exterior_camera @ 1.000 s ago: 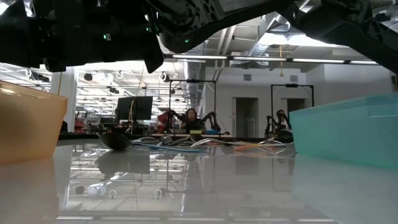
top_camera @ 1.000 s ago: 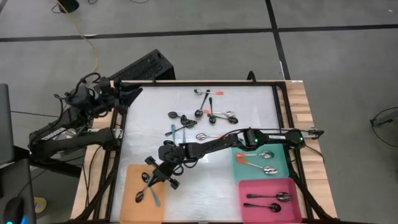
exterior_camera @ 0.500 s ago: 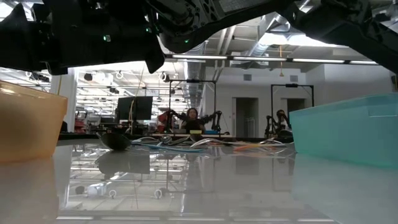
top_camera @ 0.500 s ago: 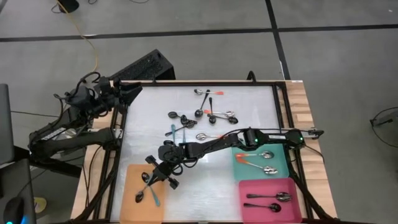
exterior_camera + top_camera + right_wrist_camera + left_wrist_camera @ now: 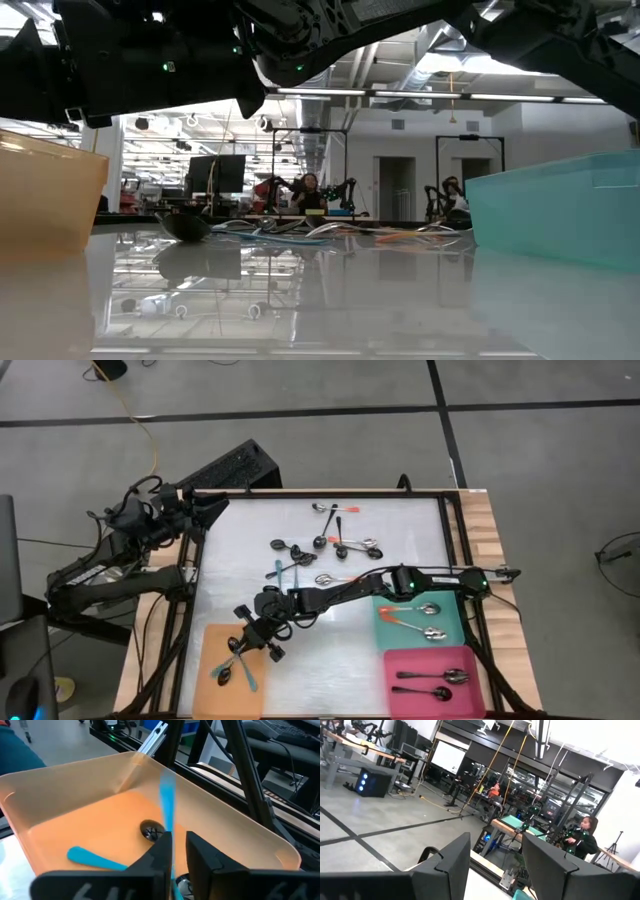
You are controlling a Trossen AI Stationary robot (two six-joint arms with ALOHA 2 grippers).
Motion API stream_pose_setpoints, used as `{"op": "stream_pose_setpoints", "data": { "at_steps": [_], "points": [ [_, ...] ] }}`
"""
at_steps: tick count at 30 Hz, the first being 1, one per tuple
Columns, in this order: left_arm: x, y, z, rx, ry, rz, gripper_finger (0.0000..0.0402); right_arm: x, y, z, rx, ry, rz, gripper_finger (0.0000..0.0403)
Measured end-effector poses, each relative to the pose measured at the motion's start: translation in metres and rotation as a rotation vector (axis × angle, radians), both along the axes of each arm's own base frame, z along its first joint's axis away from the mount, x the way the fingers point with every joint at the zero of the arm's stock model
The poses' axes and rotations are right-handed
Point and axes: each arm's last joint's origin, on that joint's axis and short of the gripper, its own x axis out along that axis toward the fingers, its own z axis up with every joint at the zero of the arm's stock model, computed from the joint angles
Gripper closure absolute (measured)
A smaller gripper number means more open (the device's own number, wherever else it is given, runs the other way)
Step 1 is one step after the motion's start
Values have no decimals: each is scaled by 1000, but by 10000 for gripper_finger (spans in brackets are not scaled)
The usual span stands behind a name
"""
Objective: Sort silverware by color (type)
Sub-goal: Put the blue spoon into the orange bin, then put the orange spoon into the blue bin
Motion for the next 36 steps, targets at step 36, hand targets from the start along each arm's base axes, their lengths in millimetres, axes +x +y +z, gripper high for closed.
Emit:
{"op": "stream_pose_setpoints", "data": {
  "at_steps": [36],
  "points": [
    [-3, 6, -23, -128, 196, 239, 239, -84, -187, 132, -268, 528, -897, 323]
  ]
}}
